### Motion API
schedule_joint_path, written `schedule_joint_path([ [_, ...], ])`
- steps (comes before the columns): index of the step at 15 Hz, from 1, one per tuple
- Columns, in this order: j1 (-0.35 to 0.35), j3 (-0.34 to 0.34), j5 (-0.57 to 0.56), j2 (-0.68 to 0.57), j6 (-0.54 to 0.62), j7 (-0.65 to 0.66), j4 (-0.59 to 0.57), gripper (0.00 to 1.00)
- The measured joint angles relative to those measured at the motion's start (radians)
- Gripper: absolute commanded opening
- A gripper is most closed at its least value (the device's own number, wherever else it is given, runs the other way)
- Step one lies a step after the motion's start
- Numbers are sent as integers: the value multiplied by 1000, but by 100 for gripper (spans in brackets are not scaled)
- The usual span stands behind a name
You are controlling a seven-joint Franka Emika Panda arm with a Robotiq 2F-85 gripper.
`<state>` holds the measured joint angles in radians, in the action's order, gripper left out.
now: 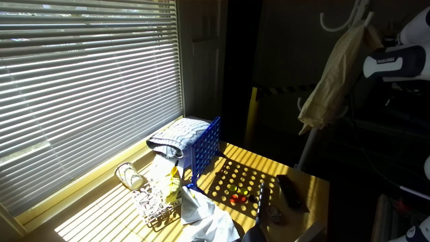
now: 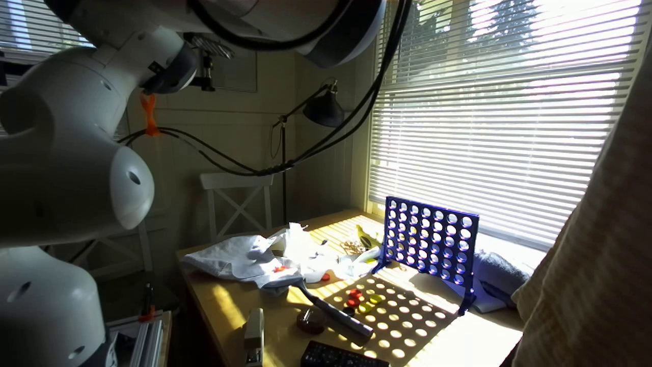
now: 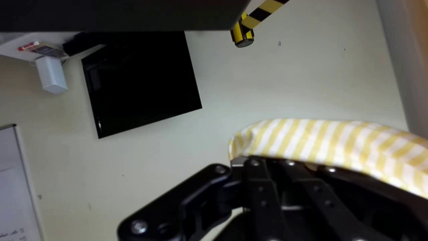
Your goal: Hang the yellow towel on the stand
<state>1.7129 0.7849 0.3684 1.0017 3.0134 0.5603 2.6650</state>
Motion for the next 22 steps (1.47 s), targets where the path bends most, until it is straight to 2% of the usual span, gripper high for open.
schedule_joint_path([
  [9, 0, 34, -73, -28, -84, 45, 0, 1],
  [22, 5, 49, -159, -48, -137, 104, -1, 1],
])
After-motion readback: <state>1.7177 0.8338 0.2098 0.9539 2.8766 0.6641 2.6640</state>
